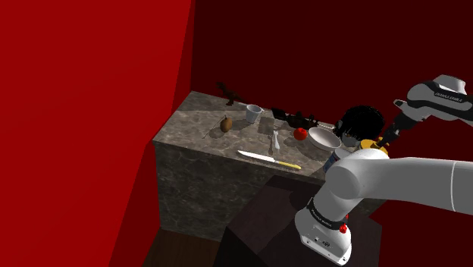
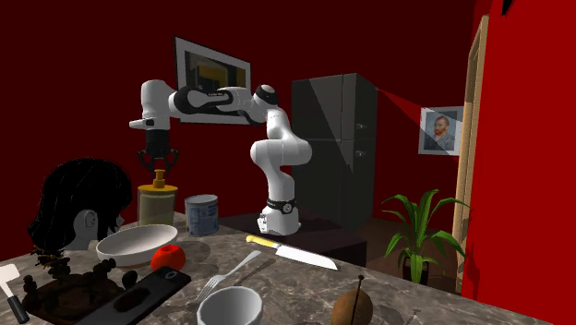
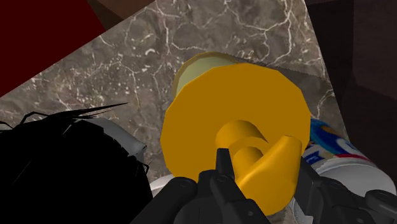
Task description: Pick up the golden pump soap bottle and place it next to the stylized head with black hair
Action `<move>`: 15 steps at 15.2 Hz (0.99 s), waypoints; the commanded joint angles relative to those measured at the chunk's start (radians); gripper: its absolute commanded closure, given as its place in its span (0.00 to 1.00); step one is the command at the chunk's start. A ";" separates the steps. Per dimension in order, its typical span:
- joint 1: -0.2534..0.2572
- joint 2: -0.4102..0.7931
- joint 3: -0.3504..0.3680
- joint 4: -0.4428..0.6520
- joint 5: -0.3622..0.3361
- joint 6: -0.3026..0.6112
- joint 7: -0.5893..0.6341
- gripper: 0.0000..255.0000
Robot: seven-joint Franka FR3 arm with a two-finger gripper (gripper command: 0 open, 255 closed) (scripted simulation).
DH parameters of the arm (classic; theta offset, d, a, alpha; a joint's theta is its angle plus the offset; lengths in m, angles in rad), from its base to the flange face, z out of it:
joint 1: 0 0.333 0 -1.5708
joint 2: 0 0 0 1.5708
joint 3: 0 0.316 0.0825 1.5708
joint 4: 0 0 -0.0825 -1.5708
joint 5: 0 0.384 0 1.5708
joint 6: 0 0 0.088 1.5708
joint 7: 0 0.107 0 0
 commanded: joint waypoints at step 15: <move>-0.011 0.008 0.078 0.084 0.059 -0.107 -0.023 0.00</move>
